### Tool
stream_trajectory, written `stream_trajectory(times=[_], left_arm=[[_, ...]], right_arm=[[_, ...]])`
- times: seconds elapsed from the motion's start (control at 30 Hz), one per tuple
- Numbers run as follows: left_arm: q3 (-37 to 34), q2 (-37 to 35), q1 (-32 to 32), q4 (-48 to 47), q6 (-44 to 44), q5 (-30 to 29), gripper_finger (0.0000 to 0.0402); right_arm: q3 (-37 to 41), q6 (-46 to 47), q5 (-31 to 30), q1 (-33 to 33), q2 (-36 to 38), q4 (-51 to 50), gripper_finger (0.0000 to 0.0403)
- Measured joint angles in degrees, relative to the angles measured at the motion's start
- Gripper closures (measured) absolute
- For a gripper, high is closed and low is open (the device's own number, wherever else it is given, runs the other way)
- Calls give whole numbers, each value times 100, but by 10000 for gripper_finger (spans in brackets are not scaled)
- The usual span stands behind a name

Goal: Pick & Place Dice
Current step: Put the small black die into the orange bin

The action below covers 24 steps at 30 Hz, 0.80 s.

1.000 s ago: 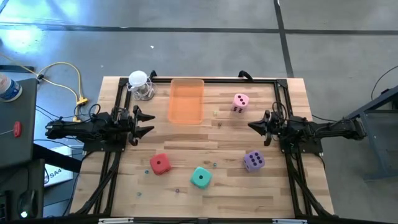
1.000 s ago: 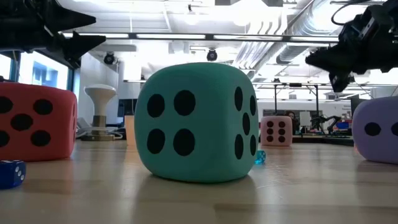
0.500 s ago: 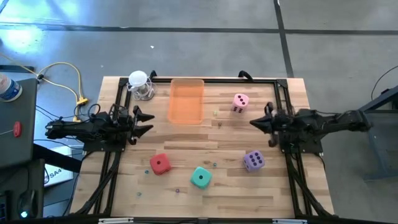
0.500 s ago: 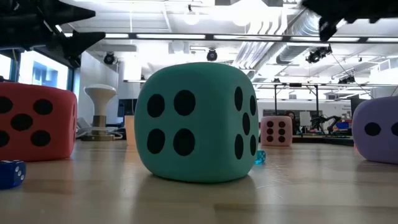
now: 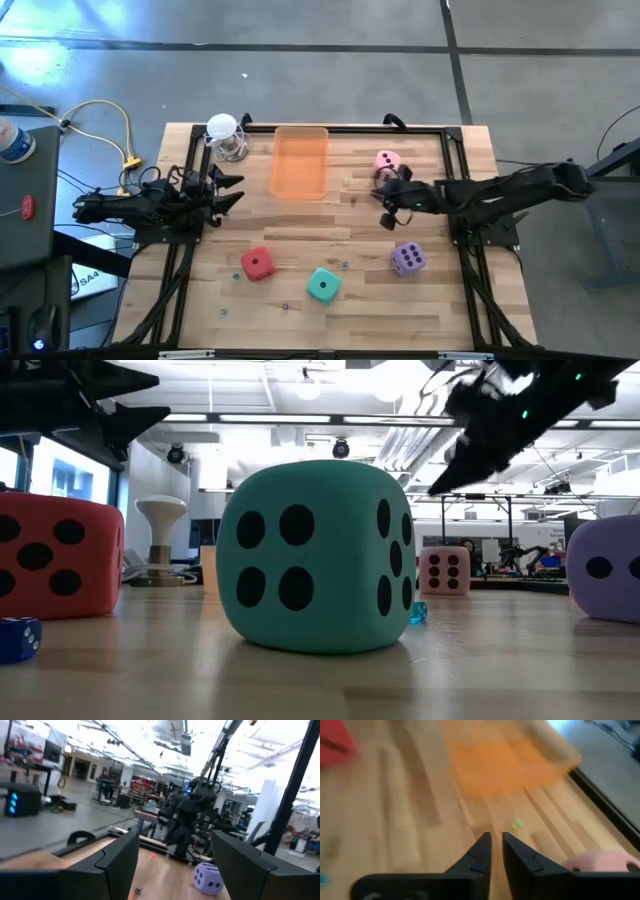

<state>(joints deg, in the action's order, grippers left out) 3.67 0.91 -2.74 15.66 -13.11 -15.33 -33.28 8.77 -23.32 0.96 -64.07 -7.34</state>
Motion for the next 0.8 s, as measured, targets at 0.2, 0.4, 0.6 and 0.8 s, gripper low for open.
stream_trajectory(times=[0.2, 0.4, 0.6, 0.8], left_arm=[[-1, 2, 13, -2, 127, 0, 161], [1, 251, -68, 21, -28, 22, 161], [-1, 806, -123, 530, -94, 26, 161], [-1, 1450, -321, 1201, -68, 42, 161]], right_arm=[[-4, 204, -16, -156, -846, 136, 263], [-4, 332, 274, -226, -1736, 839, 207], [-9, 623, 395, -226, -2456, 1757, 192], [-9, 641, 89, -220, -3193, 2205, 196]])
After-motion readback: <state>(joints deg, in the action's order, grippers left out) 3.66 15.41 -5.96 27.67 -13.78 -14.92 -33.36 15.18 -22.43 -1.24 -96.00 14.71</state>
